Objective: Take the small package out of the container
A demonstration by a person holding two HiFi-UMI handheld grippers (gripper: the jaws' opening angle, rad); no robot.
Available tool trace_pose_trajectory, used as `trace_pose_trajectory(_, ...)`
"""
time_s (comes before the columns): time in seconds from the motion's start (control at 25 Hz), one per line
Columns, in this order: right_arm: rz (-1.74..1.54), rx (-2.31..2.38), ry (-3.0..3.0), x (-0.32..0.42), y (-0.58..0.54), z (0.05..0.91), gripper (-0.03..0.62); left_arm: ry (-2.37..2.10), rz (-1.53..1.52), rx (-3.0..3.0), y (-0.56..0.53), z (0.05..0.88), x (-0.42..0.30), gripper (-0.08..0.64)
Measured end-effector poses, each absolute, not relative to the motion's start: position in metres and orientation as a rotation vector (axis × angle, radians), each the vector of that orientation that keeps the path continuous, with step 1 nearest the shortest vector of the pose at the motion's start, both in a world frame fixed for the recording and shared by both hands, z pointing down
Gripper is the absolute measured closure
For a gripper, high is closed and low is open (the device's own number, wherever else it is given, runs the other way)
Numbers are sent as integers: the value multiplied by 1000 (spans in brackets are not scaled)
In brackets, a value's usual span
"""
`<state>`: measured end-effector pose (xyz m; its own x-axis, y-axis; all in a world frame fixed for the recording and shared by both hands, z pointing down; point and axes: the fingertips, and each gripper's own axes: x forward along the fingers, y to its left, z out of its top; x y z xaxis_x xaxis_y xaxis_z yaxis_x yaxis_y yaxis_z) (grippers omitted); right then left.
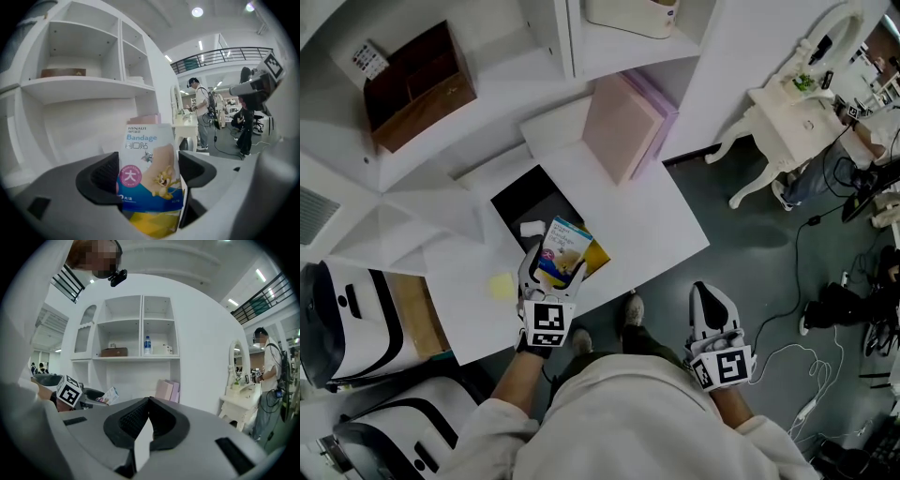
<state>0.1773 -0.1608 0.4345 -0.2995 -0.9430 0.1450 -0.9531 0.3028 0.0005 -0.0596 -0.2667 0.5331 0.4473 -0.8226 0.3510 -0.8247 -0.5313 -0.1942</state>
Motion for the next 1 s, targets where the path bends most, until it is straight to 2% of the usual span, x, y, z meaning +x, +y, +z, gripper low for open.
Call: trace_pose_trajectory(1.0,8,1695,-2564,119,-172,398,568,-1718,232,2677,-214,404,-88,161)
